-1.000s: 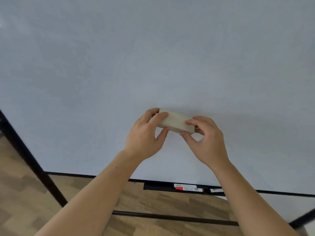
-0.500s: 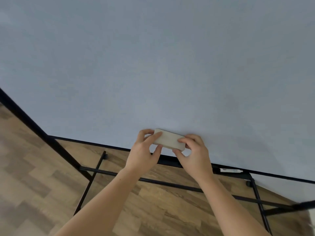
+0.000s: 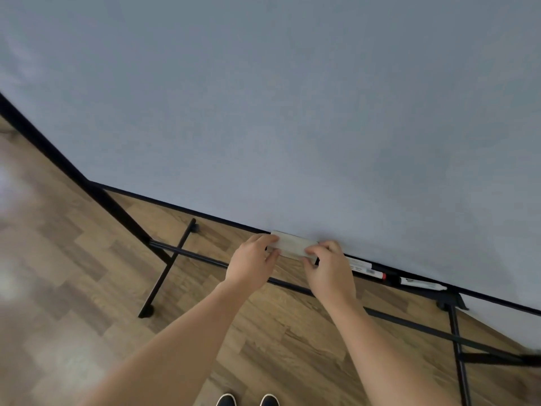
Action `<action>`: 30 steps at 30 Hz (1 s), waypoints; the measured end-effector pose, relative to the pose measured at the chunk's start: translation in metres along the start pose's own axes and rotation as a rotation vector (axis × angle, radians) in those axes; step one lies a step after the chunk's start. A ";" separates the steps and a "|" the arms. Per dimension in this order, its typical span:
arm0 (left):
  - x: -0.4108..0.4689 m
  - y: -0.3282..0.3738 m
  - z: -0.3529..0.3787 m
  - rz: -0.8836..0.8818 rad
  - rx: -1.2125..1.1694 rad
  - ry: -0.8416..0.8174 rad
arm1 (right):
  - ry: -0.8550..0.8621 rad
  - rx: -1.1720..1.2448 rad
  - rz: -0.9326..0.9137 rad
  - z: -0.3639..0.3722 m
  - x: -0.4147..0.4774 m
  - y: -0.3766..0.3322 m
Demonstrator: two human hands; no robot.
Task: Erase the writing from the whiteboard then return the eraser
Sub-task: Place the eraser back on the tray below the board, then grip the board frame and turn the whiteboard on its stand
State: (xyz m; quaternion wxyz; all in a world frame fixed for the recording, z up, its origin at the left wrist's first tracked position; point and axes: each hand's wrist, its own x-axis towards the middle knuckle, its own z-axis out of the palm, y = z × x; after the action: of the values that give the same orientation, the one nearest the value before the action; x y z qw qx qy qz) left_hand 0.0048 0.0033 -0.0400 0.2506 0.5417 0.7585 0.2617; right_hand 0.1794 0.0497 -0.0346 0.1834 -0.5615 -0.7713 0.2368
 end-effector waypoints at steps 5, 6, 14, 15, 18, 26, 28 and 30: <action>-0.001 0.000 0.005 -0.054 0.024 0.007 | -0.021 -0.043 0.009 0.006 0.002 0.003; -0.001 0.001 0.006 -0.066 0.033 0.008 | -0.020 -0.051 0.008 0.006 0.003 0.003; -0.016 0.008 -0.018 -0.099 0.038 0.034 | 0.000 -0.082 -0.040 -0.010 0.008 -0.032; -0.018 0.008 -0.025 -0.102 0.035 0.045 | 0.006 -0.061 -0.053 -0.014 0.010 -0.041; -0.026 0.003 -0.054 -0.116 0.051 0.092 | 0.036 0.018 -0.099 -0.018 0.016 -0.076; -0.050 -0.035 -0.157 -0.125 0.025 0.235 | 0.017 0.097 -0.246 -0.004 0.017 -0.189; -0.059 -0.052 -0.188 -0.124 0.029 0.278 | 0.022 0.106 -0.275 0.004 0.015 -0.223; -0.070 -0.072 -0.219 -0.127 0.026 0.309 | 0.029 0.141 -0.284 0.014 0.011 -0.257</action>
State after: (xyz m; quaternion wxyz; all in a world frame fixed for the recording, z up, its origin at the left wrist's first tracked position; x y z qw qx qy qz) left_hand -0.1701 -0.1103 0.0804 0.1400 0.4491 0.8240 0.3159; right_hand -0.0322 -0.0080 0.1015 0.2649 -0.4360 -0.8217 0.2538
